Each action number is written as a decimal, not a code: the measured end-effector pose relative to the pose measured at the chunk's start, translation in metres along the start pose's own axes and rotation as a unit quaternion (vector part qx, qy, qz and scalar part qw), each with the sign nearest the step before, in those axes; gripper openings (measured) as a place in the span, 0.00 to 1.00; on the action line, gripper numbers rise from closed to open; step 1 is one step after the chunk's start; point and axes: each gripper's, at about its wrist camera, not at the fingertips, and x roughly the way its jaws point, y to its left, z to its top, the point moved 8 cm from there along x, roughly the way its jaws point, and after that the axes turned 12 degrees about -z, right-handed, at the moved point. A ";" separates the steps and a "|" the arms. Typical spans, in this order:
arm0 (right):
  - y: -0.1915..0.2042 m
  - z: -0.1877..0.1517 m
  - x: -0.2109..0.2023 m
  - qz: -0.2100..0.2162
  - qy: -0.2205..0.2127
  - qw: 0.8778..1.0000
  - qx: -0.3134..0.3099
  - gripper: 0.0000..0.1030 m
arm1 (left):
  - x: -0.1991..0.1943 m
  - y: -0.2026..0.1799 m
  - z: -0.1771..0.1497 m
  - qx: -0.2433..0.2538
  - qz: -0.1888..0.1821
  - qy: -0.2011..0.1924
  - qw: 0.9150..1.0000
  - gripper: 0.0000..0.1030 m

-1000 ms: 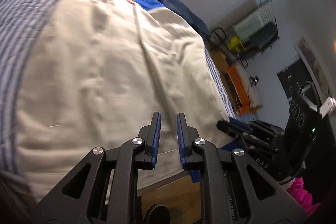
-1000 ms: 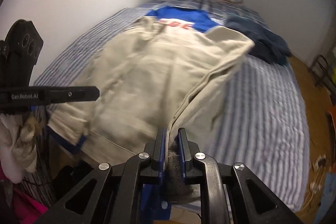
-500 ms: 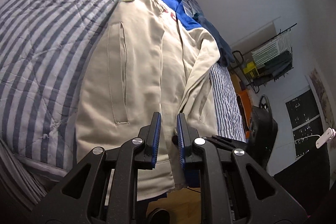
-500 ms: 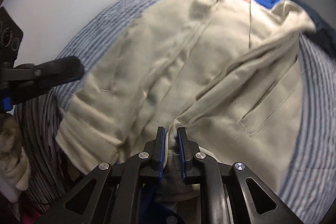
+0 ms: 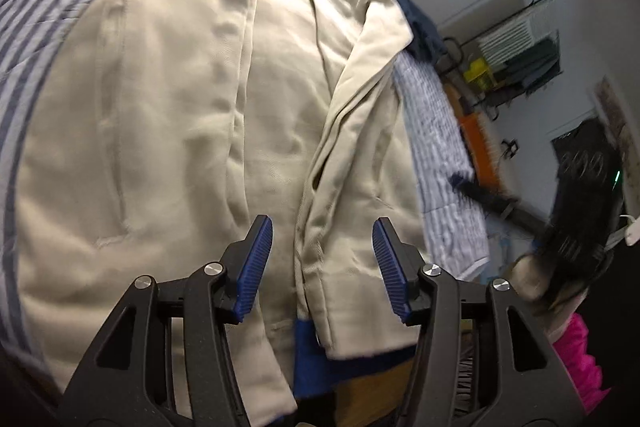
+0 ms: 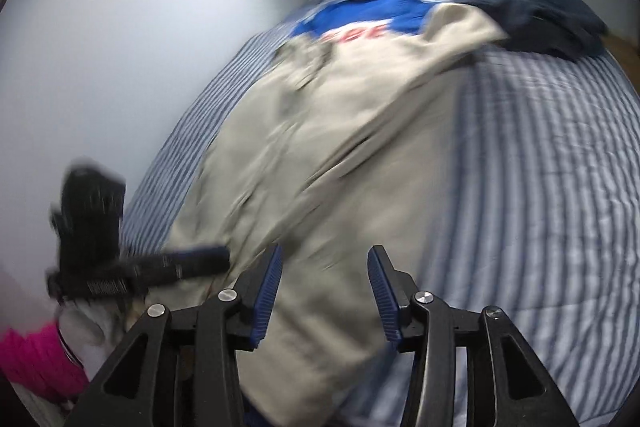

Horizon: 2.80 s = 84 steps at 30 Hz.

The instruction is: Fold large clothes

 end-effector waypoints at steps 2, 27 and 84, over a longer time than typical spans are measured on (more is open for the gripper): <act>-0.022 0.022 -0.001 0.003 -0.011 0.999 0.030 0.56 | 0.009 0.003 0.003 -0.001 0.008 0.005 1.000 0.52; -0.145 0.192 0.131 0.007 -0.043 0.971 0.237 0.64 | 0.041 -0.004 0.005 0.034 -0.004 0.038 0.999 0.29; 0.041 0.096 0.065 -0.047 -0.025 0.996 -0.066 0.33 | -0.032 -0.008 -0.030 -0.007 -0.038 0.023 0.999 0.03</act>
